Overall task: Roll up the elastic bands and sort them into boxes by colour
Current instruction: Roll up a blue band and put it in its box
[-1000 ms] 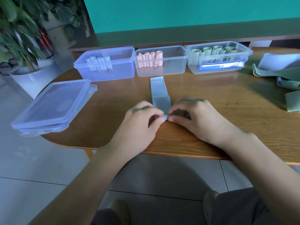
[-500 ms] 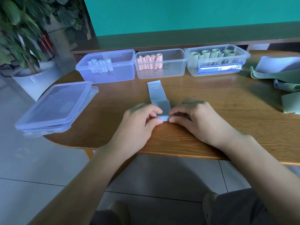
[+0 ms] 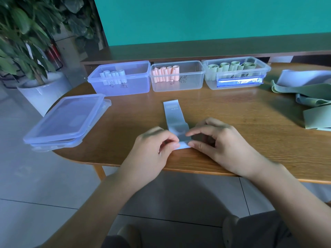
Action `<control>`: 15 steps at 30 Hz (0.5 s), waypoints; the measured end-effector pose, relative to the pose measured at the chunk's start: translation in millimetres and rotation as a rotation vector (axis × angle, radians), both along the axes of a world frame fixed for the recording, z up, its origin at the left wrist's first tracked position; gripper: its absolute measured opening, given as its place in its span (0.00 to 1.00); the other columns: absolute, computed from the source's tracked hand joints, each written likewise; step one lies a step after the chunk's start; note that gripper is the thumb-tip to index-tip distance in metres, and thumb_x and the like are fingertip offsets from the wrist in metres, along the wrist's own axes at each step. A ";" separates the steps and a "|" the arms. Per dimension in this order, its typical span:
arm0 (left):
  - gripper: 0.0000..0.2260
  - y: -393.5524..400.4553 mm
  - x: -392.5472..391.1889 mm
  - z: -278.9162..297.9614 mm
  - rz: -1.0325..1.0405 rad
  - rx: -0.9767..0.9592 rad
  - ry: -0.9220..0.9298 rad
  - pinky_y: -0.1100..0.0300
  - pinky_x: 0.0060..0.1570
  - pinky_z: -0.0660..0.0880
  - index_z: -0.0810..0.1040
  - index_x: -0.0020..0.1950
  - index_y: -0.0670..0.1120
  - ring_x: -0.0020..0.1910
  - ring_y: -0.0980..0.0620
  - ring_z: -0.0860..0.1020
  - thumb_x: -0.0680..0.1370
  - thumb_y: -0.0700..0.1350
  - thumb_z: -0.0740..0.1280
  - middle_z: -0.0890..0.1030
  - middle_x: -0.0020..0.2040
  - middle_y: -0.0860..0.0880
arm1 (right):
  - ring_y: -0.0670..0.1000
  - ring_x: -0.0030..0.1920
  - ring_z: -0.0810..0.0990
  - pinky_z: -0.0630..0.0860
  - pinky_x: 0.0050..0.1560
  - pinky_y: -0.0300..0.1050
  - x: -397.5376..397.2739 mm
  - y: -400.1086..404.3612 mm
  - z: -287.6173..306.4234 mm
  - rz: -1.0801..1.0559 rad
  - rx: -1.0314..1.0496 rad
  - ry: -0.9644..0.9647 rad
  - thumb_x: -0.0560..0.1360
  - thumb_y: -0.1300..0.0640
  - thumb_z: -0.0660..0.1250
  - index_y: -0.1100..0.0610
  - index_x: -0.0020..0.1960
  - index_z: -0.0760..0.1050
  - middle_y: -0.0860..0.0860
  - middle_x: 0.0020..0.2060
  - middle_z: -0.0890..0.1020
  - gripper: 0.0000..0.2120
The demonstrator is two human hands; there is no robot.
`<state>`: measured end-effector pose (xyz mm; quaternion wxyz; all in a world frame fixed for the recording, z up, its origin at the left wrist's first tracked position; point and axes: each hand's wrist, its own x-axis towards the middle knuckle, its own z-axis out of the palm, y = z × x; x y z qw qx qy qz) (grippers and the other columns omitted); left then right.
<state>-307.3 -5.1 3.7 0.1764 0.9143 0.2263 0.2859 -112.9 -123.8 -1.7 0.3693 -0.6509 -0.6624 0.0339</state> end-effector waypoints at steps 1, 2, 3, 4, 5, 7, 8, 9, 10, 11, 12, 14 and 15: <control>0.04 0.5 0.6 -0.2 0.006 0.009 -0.004 0.71 0.44 0.71 0.84 0.50 0.50 0.47 0.59 0.76 0.79 0.47 0.70 0.80 0.46 0.57 | 0.43 0.44 0.79 0.69 0.49 0.28 -1.0 0.8 -0.4 0.008 0.010 -0.002 0.77 0.53 0.73 0.50 0.56 0.83 0.42 0.49 0.78 0.08; 0.04 1.1 1.1 -0.6 0.011 0.017 -0.005 0.71 0.45 0.71 0.84 0.50 0.50 0.47 0.58 0.76 0.79 0.47 0.70 0.80 0.47 0.56 | 0.43 0.46 0.79 0.69 0.50 0.28 -1.9 1.6 -0.8 0.023 0.013 -0.010 0.77 0.54 0.72 0.50 0.54 0.83 0.42 0.49 0.78 0.06; 0.05 1.7 1.3 -0.9 0.017 0.024 -0.005 0.71 0.45 0.71 0.84 0.50 0.50 0.47 0.58 0.76 0.79 0.47 0.69 0.80 0.47 0.56 | 0.43 0.48 0.79 0.69 0.51 0.30 -2.7 2.4 -0.8 0.035 0.012 -0.019 0.78 0.55 0.72 0.50 0.53 0.83 0.42 0.49 0.78 0.05; 0.05 2.1 1.5 -1.2 0.022 0.030 -0.008 0.71 0.46 0.71 0.85 0.51 0.50 0.47 0.58 0.77 0.79 0.47 0.69 0.80 0.47 0.55 | 0.44 0.49 0.80 0.69 0.51 0.31 -3.3 3.2 -0.5 0.041 0.006 -0.021 0.78 0.55 0.72 0.50 0.52 0.83 0.42 0.49 0.79 0.04; 0.05 2.3 1.5 -1.4 0.025 0.036 -0.020 0.70 0.46 0.71 0.85 0.51 0.49 0.47 0.58 0.77 0.79 0.47 0.69 0.80 0.47 0.55 | 0.44 0.49 0.80 0.70 0.51 0.31 -3.2 4.0 0.0 0.044 -0.004 -0.014 0.78 0.55 0.72 0.49 0.52 0.83 0.42 0.49 0.79 0.04; 0.04 1.6 1.2 -1.1 0.017 0.039 -0.062 0.71 0.46 0.71 0.85 0.51 0.49 0.46 0.58 0.77 0.78 0.45 0.71 0.80 0.47 0.55 | 0.44 0.49 0.80 0.70 0.50 0.31 -1.6 4.9 0.6 0.045 -0.025 0.014 0.78 0.53 0.72 0.49 0.52 0.84 0.41 0.49 0.79 0.04; 0.04 0.6 0.8 -0.7 0.008 0.031 -0.078 0.72 0.45 0.71 0.85 0.51 0.49 0.46 0.58 0.77 0.78 0.45 0.72 0.80 0.47 0.56 | 0.44 0.48 0.80 0.70 0.50 0.31 -1.2 5.3 0.6 0.043 -0.030 0.025 0.77 0.53 0.73 0.49 0.53 0.84 0.41 0.49 0.79 0.05; 0.04 -0.7 0.1 -0.1 -0.003 0.019 -0.084 0.73 0.44 0.71 0.85 0.50 0.49 0.45 0.59 0.77 0.77 0.45 0.73 0.79 0.47 0.57 | 0.45 0.48 0.80 0.71 0.50 0.32 -0.8 5.9 0.4 0.042 -0.030 0.030 0.77 0.53 0.73 0.49 0.53 0.84 0.41 0.49 0.79 0.05; 0.04 -1.7 -0.3 0.2 -0.011 0.008 -0.080 0.74 0.43 0.70 0.85 0.50 0.50 0.45 0.60 0.77 0.76 0.45 0.74 0.79 0.46 0.58 | 0.45 0.48 0.80 0.71 0.50 0.33 -0.6 6.6 0.3 0.042 -0.029 0.028 0.76 0.53 0.73 0.49 0.53 0.84 0.41 0.49 0.79 0.06; 0.04 -2.3 -0.5 0.4 -0.012 0.001 -0.067 0.74 0.42 0.70 0.84 0.50 0.51 0.45 0.60 0.77 0.75 0.45 0.75 0.78 0.46 0.60 | 0.44 0.48 0.80 0.72 0.51 0.33 -0.3 7.4 0.2 0.040 -0.028 0.023 0.77 0.53 0.73 0.50 0.53 0.84 0.41 0.49 0.80 0.06; 0.05 -2.5 -0.4 0.4 -0.005 -0.007 -0.052 0.74 0.42 0.70 0.84 0.50 0.51 0.45 0.61 0.76 0.75 0.46 0.75 0.77 0.45 0.62 | 0.44 0.49 0.80 0.72 0.51 0.33 -0.1 7.9 0.1 0.036 -0.028 0.018 0.77 0.53 0.73 0.50 0.54 0.84 0.41 0.49 0.80 0.06; 0.06 -1.6 0.1 0.4 0.014 -0.024 -0.032 0.74 0.42 0.70 0.84 0.50 0.52 0.46 0.62 0.76 0.75 0.46 0.75 0.76 0.44 0.64 | 0.43 0.48 0.80 0.70 0.51 0.31 0.2 9.0 -0.1 0.025 -0.023 0.010 0.77 0.52 0.72 0.49 0.54 0.84 0.41 0.49 0.79 0.07; 0.06 -1.0 0.9 0.4 0.021 -0.028 -0.030 0.75 0.43 0.69 0.84 0.51 0.52 0.46 0.62 0.75 0.75 0.46 0.75 0.76 0.44 0.63 | 0.42 0.48 0.79 0.69 0.50 0.29 0.5 9.7 -0.4 0.018 -0.017 0.005 0.78 0.52 0.72 0.49 0.54 0.84 0.41 0.49 0.79 0.07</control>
